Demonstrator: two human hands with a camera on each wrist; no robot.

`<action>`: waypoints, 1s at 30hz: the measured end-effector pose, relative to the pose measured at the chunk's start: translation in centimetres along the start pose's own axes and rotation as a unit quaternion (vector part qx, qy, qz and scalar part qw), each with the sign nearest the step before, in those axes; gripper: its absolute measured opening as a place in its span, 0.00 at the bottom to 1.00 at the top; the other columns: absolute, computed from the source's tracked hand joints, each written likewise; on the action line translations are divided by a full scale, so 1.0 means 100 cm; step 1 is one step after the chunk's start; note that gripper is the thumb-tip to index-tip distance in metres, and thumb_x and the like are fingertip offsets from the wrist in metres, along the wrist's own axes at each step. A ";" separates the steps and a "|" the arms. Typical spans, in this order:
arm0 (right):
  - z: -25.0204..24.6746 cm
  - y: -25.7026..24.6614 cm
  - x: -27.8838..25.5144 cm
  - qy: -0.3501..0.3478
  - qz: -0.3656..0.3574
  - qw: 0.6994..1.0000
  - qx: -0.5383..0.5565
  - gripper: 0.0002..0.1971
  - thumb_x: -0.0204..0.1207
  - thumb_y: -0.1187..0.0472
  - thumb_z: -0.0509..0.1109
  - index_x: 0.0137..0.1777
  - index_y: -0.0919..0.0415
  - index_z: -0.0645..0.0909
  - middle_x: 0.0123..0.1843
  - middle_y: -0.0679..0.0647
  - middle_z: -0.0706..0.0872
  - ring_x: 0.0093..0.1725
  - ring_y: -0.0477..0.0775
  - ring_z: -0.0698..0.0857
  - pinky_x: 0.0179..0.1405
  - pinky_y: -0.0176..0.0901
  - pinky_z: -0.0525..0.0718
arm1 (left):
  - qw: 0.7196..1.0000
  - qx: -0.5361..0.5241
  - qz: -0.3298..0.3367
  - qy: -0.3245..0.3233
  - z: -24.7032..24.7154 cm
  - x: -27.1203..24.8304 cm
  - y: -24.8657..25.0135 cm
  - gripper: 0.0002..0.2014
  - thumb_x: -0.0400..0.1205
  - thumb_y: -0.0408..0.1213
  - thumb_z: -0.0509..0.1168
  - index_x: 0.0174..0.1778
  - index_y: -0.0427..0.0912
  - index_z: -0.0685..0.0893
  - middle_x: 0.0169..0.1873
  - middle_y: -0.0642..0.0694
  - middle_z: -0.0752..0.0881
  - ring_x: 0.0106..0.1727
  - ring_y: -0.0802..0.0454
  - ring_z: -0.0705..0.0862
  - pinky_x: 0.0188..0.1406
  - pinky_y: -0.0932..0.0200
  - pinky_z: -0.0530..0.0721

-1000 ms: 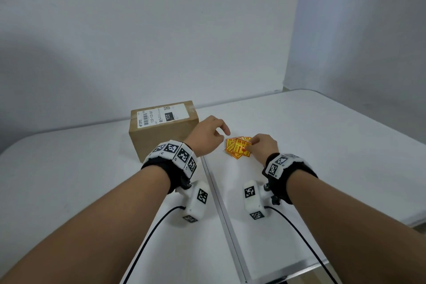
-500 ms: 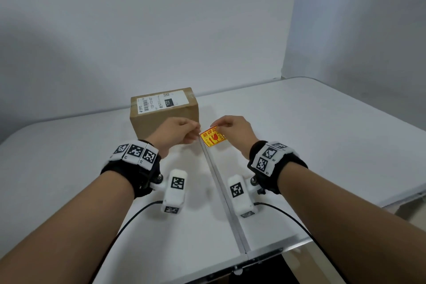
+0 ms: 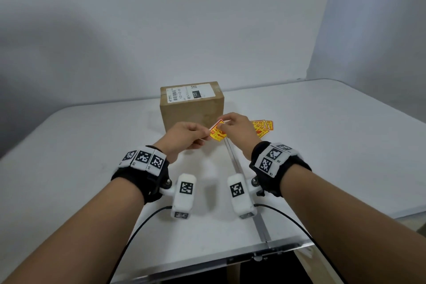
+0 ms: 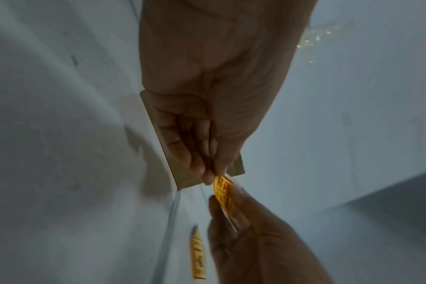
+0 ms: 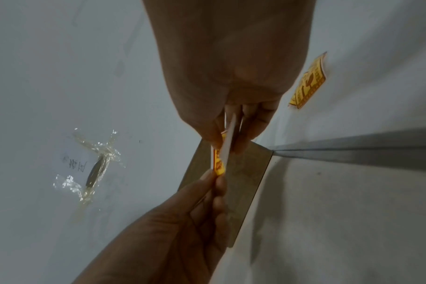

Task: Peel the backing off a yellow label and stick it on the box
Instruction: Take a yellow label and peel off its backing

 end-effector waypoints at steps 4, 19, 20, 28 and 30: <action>0.002 0.001 -0.003 0.008 0.009 0.999 0.041 0.09 0.75 0.62 0.69 0.55 0.55 0.83 0.53 0.56 0.86 0.53 0.57 0.86 0.56 0.49 0.82 | 0.995 -0.078 -0.050 -0.028 0.011 -0.004 0.000 0.05 0.80 0.35 0.68 0.46 0.40 0.88 0.38 0.47 0.91 0.31 0.60 0.83 0.36 0.68 0.85; -0.001 -0.008 -0.009 0.083 -0.137 0.962 -0.219 0.15 0.72 0.63 0.70 0.58 0.51 0.81 0.59 0.50 0.82 0.63 0.55 0.74 0.58 0.46 0.71 | 0.993 -0.090 -0.066 0.040 0.002 -0.006 -0.011 0.06 0.79 0.38 0.69 0.47 0.41 0.89 0.39 0.49 0.90 0.31 0.60 0.81 0.40 0.66 0.82; 0.000 -0.012 -0.010 0.086 -0.164 0.954 -0.235 0.13 0.72 0.63 0.70 0.56 0.51 0.83 0.57 0.50 0.82 0.62 0.54 0.74 0.55 0.45 0.69 | 0.993 -0.089 -0.059 0.057 0.002 -0.005 -0.011 0.08 0.79 0.38 0.69 0.50 0.40 0.88 0.40 0.48 0.89 0.32 0.60 0.81 0.38 0.67 0.82; 0.010 -0.018 -0.006 0.001 -0.104 0.984 -0.144 0.06 0.73 0.66 0.72 0.45 0.63 0.89 0.46 0.58 0.92 0.44 0.53 0.89 0.54 0.47 0.88 | 0.987 -0.136 -0.038 0.079 0.013 -0.002 -0.006 0.13 0.79 0.36 0.69 0.56 0.33 0.87 0.42 0.45 0.90 0.33 0.59 0.82 0.40 0.68 0.84; 0.010 -0.014 -0.006 -0.002 -0.077 0.993 -0.095 0.06 0.73 0.67 0.72 0.47 0.66 0.89 0.46 0.61 0.91 0.44 0.58 0.91 0.50 0.52 0.91 | 0.984 -0.157 -0.040 0.075 0.014 -0.002 -0.007 0.11 0.80 0.34 0.69 0.55 0.33 0.87 0.42 0.45 0.90 0.31 0.60 0.81 0.37 0.69 0.85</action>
Point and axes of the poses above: each hand's wrist, its own x-axis towards the middle knuckle, its own z-axis out of the palm, y = z × x, the point moved 2 cm from there along x, towards the middle knuckle
